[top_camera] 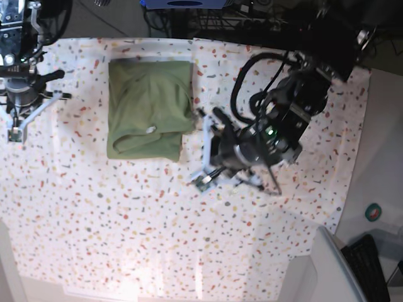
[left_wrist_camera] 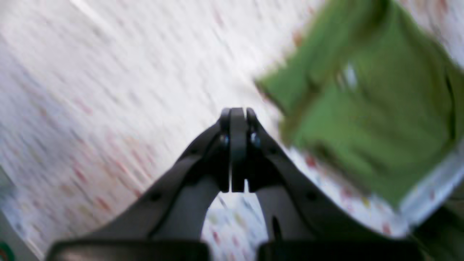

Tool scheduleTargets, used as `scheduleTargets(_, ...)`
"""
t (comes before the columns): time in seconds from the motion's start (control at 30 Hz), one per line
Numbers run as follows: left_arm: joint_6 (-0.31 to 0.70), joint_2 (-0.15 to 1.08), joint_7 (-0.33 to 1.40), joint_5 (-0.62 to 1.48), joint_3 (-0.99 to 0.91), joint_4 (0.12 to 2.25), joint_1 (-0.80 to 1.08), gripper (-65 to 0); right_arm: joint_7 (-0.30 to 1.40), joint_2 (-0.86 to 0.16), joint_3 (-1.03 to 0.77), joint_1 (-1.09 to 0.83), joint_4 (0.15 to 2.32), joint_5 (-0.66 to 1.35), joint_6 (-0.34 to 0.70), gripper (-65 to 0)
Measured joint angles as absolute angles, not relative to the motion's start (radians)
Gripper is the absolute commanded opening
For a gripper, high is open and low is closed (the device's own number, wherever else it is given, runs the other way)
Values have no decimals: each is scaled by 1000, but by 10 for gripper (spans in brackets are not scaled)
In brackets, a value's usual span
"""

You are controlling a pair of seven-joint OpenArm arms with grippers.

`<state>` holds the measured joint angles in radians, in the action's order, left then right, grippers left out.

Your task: Layout the t-shirt on the table in an organized manner, then fold the t-shirt properly

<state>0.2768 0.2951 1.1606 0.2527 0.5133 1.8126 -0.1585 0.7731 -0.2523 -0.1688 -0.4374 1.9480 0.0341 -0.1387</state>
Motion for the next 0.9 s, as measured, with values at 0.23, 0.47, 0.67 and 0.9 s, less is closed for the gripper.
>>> scheduleTargets(0.23,270,419,1142,250,278,1993,201,-650,763,-256,-280,-686,1997,57,-2,-650)
scheduleTargets(0.47,266,487,1043,240,139,1993,551,-650,781,-157,-501,-903,1997,28,362,-650)
scheduleTargets(0.67,266,513,847,240,145,1933,814,-650,910,-201,-350,-853,1794,38,377,-650)
scheduleTargets(0.9,266,481,696,53,313,1566,743,-650,741,-183,-70,-592,1196,36,379,-650)
